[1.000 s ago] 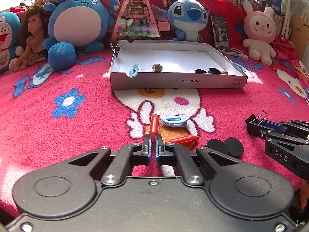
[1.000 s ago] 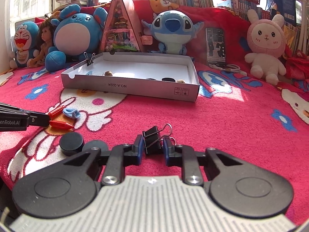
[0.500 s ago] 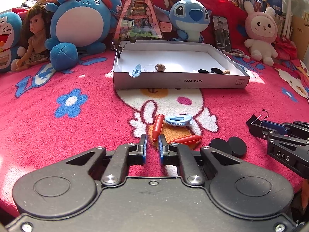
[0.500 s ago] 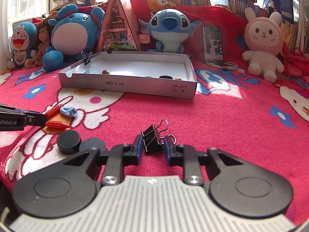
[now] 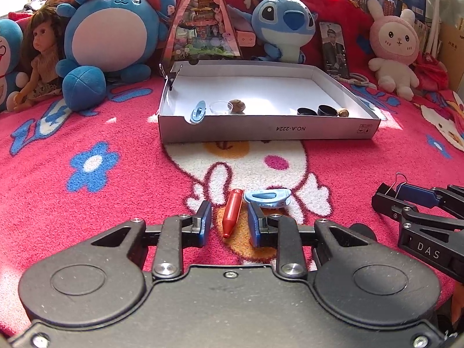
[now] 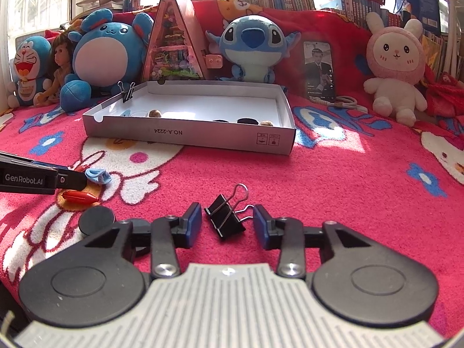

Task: Organize rigid objects
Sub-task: 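Lift the red stick in the left gripper toward the box while the right carries the binder clip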

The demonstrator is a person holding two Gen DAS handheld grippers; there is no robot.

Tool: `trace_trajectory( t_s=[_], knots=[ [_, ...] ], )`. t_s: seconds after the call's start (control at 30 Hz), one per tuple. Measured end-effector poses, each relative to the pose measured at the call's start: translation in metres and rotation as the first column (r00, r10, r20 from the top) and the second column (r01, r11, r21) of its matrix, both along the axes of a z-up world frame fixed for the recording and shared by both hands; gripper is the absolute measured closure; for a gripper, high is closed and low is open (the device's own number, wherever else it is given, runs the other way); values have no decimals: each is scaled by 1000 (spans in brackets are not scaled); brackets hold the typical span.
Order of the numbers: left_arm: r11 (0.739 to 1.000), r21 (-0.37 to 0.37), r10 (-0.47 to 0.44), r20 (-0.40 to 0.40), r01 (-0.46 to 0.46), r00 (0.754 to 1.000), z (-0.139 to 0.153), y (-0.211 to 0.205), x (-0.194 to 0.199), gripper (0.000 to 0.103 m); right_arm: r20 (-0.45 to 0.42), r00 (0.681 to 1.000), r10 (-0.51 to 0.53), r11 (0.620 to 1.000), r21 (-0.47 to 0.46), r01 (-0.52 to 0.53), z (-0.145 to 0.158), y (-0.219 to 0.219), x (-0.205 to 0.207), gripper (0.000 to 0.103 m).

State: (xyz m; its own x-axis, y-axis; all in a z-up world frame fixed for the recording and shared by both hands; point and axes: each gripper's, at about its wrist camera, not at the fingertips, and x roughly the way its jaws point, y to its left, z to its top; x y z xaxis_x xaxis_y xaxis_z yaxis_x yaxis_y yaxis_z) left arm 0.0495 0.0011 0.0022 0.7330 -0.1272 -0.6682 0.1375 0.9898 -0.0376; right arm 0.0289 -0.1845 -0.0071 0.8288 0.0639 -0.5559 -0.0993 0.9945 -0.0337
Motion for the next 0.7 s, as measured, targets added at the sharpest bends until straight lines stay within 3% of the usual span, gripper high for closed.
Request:
trace_trajectory(
  t_s=[0.1,0.2,0.3,0.33,0.4,0.43,0.7],
  knots=[
    [1000,0,-8,2,8,1000,-1,-1,1,83,10,1000,-13,1000,-10,13,-2,-1,2,34],
    [1000,-3,-5,4,5,1000,-1,-2,1,93,5,1000,-24,1000,1,24,-4,-4,5,33],
    [1000,-21,3,2,-3,1000,1,0,2,93,2,1000,-25,1000,2,25,-4,-3,5,33],
    [1000,-21,3,2,-2,1000,1,0,1,93,0,1000,-24,1000,4,24,-4,-3,5,35],
    [1000,-19,-1,6,1,1000,2,0,1,93,-1,1000,-18,1000,14,18,-4,-2,4,52],
    [1000,-19,-3,8,3,1000,2,0,1,93,1,1000,-18,1000,18,18,-4,-2,3,54],
    [1000,-21,-6,30,7,1000,13,1,3,93,11,1000,-19,998,53,19,-1,-3,0,56]
  ],
)
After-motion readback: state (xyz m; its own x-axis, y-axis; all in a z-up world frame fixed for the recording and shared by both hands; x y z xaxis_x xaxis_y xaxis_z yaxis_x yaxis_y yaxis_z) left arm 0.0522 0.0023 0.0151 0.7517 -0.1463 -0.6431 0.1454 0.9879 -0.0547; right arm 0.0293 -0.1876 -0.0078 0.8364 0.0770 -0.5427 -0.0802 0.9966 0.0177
